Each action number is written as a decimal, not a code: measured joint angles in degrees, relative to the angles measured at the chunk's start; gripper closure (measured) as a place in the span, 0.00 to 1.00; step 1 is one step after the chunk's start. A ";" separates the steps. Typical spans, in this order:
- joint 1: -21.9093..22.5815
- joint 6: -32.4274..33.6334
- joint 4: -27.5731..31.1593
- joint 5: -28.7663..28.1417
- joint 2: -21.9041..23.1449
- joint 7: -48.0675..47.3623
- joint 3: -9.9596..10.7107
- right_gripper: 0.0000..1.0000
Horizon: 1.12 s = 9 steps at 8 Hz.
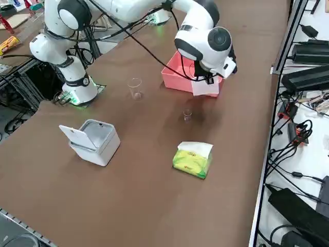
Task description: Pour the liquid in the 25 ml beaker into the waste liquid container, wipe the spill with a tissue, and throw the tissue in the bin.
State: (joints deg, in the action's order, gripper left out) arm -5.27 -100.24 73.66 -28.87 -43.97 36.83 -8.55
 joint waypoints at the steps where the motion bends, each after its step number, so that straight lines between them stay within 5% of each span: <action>1: -0.06 -0.80 1.25 0.00 0.22 0.01 0.06 0.96; 9: -0.93 -6.94 16.56 -0.01 8.58 0.00 0.18 0.96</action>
State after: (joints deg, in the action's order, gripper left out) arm -6.20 -107.19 90.21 -28.88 -35.39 36.84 -8.37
